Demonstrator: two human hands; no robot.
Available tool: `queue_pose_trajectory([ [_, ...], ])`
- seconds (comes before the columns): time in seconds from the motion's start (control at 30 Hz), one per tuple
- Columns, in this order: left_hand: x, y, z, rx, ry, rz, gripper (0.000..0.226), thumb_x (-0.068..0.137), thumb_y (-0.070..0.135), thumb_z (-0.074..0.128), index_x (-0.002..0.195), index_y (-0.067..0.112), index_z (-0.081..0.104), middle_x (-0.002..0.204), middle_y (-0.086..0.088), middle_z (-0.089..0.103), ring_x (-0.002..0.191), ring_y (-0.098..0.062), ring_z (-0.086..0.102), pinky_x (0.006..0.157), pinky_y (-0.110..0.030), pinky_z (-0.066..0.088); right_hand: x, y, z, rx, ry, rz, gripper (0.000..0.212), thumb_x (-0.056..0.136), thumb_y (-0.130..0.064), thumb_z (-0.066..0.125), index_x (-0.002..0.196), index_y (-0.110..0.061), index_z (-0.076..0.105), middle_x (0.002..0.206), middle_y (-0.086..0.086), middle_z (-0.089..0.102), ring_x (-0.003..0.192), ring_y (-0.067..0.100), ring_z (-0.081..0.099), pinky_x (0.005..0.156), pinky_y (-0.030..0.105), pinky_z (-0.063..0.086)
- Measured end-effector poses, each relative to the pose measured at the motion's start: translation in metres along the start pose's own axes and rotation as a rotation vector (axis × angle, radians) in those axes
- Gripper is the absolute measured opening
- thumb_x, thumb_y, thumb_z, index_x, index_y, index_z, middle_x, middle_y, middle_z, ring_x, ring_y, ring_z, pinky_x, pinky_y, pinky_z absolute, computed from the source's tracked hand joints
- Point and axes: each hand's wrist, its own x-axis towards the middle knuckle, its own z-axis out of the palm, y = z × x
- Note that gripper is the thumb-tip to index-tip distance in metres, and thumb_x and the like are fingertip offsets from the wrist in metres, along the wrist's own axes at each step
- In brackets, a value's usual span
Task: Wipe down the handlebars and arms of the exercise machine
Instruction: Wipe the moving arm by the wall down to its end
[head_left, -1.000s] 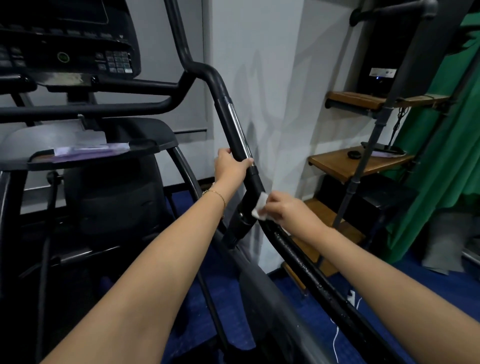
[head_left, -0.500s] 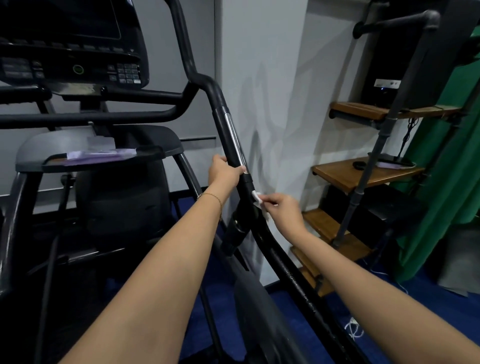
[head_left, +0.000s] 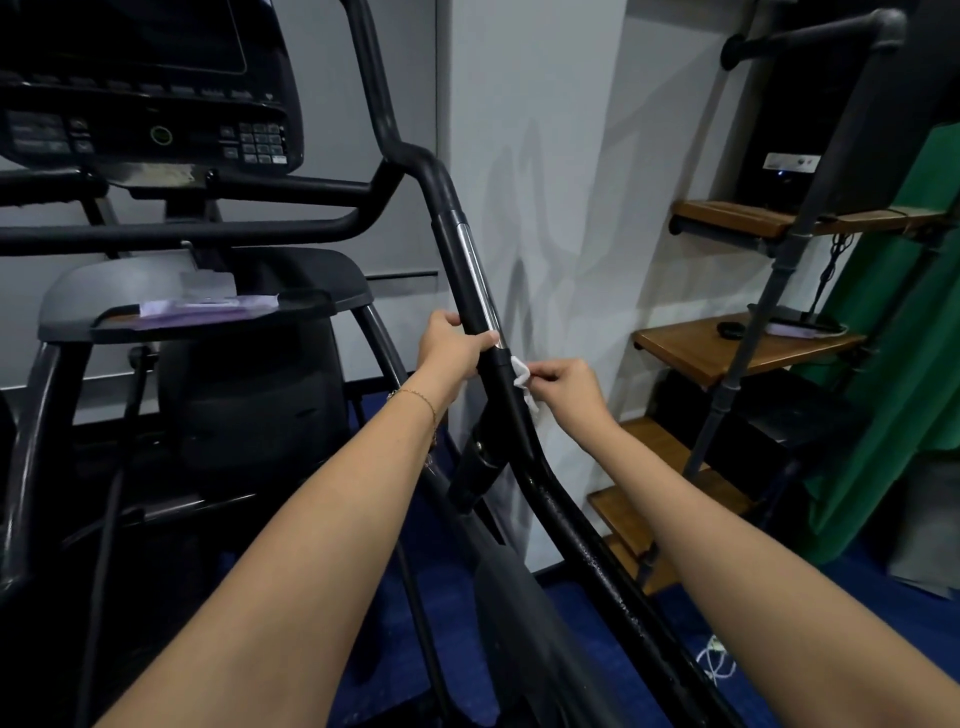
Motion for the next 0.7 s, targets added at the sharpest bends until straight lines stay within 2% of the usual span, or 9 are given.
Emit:
queue_pose_trajectory([
  [0.1, 0.000, -0.001, 0.000, -0.015, -0.006, -0.003, 0.041, 0.081, 0.012, 0.072, 0.107, 0.017, 0.040, 0.108, -0.012, 0.062, 0.090, -0.025, 0.067, 0.079, -0.041, 0.058, -0.009, 0.007, -0.003, 0.030, -0.020, 0.013, 0.014, 0.083, -0.004, 0.065, 0.094, -0.002, 0.073, 0.081, 0.023, 0.069, 0.073, 0.018, 0.059, 0.073, 0.029, 0.046],
  [0.23, 0.000, -0.002, 0.000, -0.033, -0.016, -0.003, 0.040, 0.082, 0.011, 0.071, 0.107, 0.018, 0.039, 0.109, -0.012, 0.061, 0.090, -0.024, 0.067, 0.078, -0.040, 0.058, -0.030, 0.027, -0.016, 0.020, -0.153, 0.094, 0.011, 0.081, 0.001, 0.066, 0.088, -0.004, 0.071, 0.079, 0.021, 0.066, 0.065, 0.007, 0.059, 0.074, 0.026, 0.049],
  [0.33, -0.001, 0.000, -0.001, -0.050, -0.028, -0.011, 0.041, 0.083, 0.011, 0.070, 0.108, 0.017, 0.039, 0.109, -0.011, 0.061, 0.088, -0.022, 0.067, 0.075, -0.035, 0.058, -0.017, 0.019, -0.006, 0.024, -0.051, 0.019, 0.017, 0.081, 0.002, 0.064, 0.096, 0.000, 0.072, 0.083, 0.021, 0.068, 0.074, 0.013, 0.060, 0.077, 0.027, 0.049],
  [0.43, -0.001, 0.001, -0.002, -0.064, -0.043, -0.019, 0.041, 0.083, 0.011, 0.070, 0.109, 0.017, 0.039, 0.110, -0.012, 0.061, 0.090, -0.023, 0.067, 0.076, -0.035, 0.058, -0.008, 0.003, 0.006, -0.085, 0.055, -0.145, 0.023, 0.084, 0.001, 0.061, 0.104, -0.005, 0.070, 0.081, -0.003, 0.062, 0.074, -0.001, 0.054, 0.071, 0.005, 0.039],
  [0.47, -0.001, 0.000, -0.003, -0.064, -0.052, -0.022, 0.041, 0.083, 0.011, 0.070, 0.109, 0.017, 0.039, 0.111, -0.012, 0.061, 0.090, -0.023, 0.066, 0.076, -0.035, 0.058, -0.011, 0.002, 0.007, -0.142, 0.056, -0.206, 0.023, 0.085, 0.000, 0.060, 0.105, -0.006, 0.070, 0.080, -0.009, 0.057, 0.075, -0.004, 0.051, 0.071, 0.004, 0.037],
  [0.57, -0.001, 0.001, -0.005, -0.069, -0.074, -0.030, 0.041, 0.084, 0.011, 0.070, 0.110, 0.017, 0.038, 0.113, -0.012, 0.060, 0.092, -0.023, 0.066, 0.073, -0.032, 0.057, -0.038, 0.012, 0.004, -0.324, -0.043, -0.272, 0.019, 0.091, -0.018, 0.056, 0.101, -0.007, 0.067, 0.085, -0.008, 0.050, 0.075, -0.001, 0.047, 0.072, 0.014, 0.036],
  [0.63, -0.001, 0.001, -0.006, -0.078, -0.080, -0.033, 0.041, 0.084, 0.010, 0.069, 0.110, 0.017, 0.038, 0.113, -0.012, 0.059, 0.092, -0.022, 0.065, 0.069, -0.029, 0.057, -0.052, 0.014, -0.002, -0.527, -0.178, -0.298, 0.032, 0.088, -0.043, 0.054, 0.097, -0.014, 0.062, 0.085, -0.007, 0.052, 0.074, 0.005, 0.047, 0.070, 0.023, 0.039],
  [0.67, -0.001, 0.001, -0.007, -0.082, -0.086, -0.032, 0.041, 0.084, 0.011, 0.069, 0.110, 0.017, 0.038, 0.114, -0.012, 0.059, 0.092, -0.022, 0.065, 0.069, -0.028, 0.057, -0.050, 0.012, -0.004, -0.672, -0.210, -0.386, 0.038, 0.083, -0.053, 0.054, 0.094, -0.016, 0.059, 0.081, -0.007, 0.052, 0.070, 0.007, 0.047, 0.068, 0.026, 0.040],
  [0.7, -0.002, 0.002, -0.007, -0.081, -0.091, -0.031, 0.041, 0.084, 0.011, 0.069, 0.110, 0.017, 0.038, 0.114, -0.012, 0.059, 0.092, -0.022, 0.065, 0.069, -0.028, 0.057, -0.045, 0.007, -0.005, -0.709, -0.231, -0.437, 0.037, 0.083, -0.053, 0.053, 0.092, -0.017, 0.057, 0.079, -0.008, 0.050, 0.068, 0.008, 0.046, 0.068, 0.028, 0.041],
])
